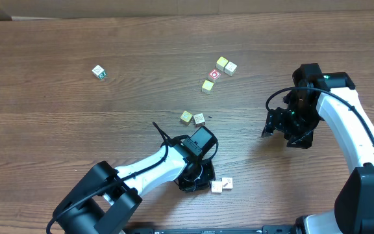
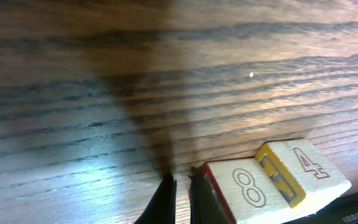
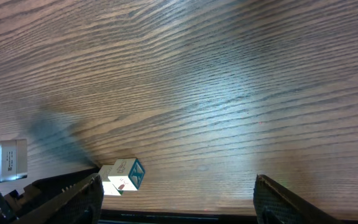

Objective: Flip 4 blocks

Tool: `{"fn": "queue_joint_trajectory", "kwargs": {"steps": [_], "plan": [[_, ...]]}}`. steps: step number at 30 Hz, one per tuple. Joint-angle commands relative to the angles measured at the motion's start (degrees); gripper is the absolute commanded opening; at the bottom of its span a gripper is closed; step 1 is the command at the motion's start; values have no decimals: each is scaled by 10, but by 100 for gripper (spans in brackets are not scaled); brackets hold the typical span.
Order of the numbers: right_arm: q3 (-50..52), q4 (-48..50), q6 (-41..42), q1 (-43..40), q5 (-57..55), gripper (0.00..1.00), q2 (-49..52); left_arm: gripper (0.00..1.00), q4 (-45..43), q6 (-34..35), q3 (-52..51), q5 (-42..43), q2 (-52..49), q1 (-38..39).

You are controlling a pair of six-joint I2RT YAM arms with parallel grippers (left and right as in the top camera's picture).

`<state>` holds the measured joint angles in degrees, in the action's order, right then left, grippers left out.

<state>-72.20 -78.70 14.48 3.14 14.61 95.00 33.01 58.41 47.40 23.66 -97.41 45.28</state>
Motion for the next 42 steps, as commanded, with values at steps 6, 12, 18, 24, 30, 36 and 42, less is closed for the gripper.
{"fn": "queue_joint_trajectory", "kwargs": {"steps": [6, 12, 18, 24, 30, 36, 42], "plan": [[-5, -1, -8, 1, 1, 78, 0, 4, 86, -1, -6, -9, -17, 3], [-5, -1, -8, 1, 1, 78, 0, 4, 81, -16, -6, 78, -17, 34], [-5, -1, -8, 1, 1, 78, 0, 4, 74, -4, -6, 109, -17, 63], [-5, 0, -8, 1, 1, 78, 0, 4, 56, 9, -6, 109, -17, 66], [-5, 1, -8, 1, 1, 78, 0, 4, 5, 33, -6, 104, -17, 66], [-5, 2, -8, 1, 1, 78, 0, 4, 3, 36, -6, 100, -17, 66], [-5, 2, -8, 1, 2, 78, 0, 4, 6, 60, -6, 80, -17, 66]]}}
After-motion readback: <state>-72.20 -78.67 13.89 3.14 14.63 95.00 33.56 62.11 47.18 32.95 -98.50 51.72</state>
